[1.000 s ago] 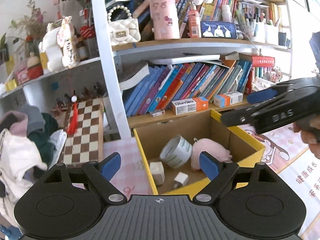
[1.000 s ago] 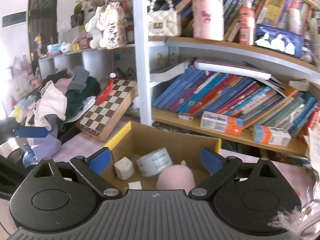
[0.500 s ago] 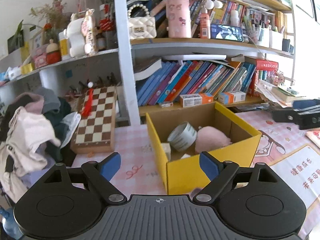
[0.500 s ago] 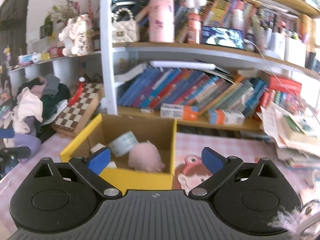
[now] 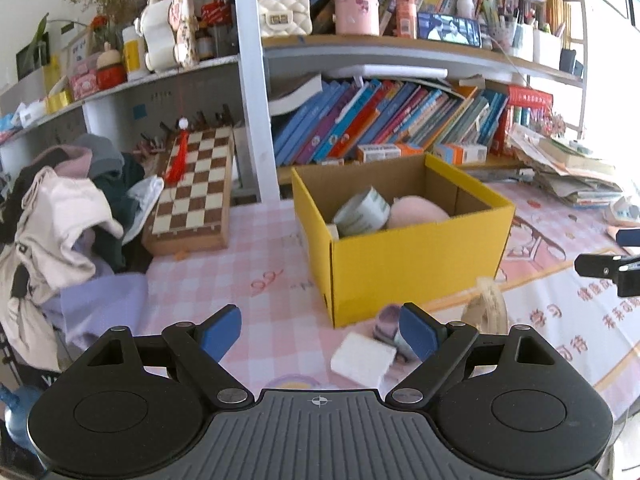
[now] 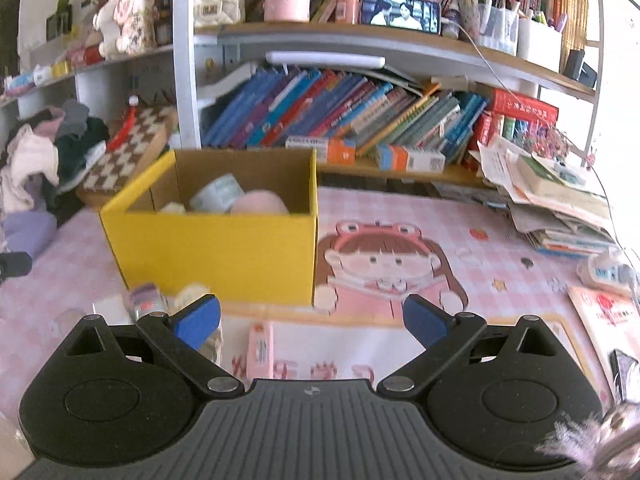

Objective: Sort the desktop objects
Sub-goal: 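Withdraw both tools from the box back over the table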

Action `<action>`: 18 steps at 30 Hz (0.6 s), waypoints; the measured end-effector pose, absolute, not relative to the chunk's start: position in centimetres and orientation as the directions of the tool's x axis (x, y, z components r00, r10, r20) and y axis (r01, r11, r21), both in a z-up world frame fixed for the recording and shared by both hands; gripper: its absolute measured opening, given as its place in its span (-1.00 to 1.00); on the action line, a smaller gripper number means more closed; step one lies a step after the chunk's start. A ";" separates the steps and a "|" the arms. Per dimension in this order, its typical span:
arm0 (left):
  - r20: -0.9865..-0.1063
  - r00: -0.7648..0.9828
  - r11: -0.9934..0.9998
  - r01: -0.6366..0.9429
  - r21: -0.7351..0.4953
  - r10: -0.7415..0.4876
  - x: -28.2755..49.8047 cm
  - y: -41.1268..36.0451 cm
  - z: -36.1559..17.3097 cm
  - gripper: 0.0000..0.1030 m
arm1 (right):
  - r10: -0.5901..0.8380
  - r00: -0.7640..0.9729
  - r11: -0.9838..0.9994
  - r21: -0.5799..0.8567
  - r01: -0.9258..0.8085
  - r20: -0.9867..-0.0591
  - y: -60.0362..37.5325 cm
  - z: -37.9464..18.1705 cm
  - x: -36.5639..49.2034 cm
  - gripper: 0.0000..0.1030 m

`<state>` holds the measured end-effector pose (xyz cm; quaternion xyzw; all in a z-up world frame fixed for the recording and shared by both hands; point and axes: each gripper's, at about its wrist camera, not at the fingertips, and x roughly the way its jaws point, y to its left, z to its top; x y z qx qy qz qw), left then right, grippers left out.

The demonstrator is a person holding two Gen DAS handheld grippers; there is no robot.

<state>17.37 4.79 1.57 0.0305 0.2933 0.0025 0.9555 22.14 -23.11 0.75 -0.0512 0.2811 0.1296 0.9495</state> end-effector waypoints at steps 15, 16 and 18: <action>-0.644 0.765 0.998 0.049 0.038 -0.014 15.5 3.6 -1.9 0.73 | 0.216 0.729 0.944 -0.053 -0.326 -0.650 -19.9 -3.6 19.0 0.92; -0.648 0.761 0.998 0.052 0.037 -0.016 15.5 3.5 -2.0 0.73 | 0.218 0.722 0.942 -0.052 -0.332 -0.657 -19.7 -3.8 18.8 0.92; -0.657 0.753 0.998 0.058 0.033 -0.022 15.5 3.2 -2.4 0.73 | 0.227 0.705 0.939 -0.041 -0.341 -0.672 -19.4 -4.2 18.7 0.92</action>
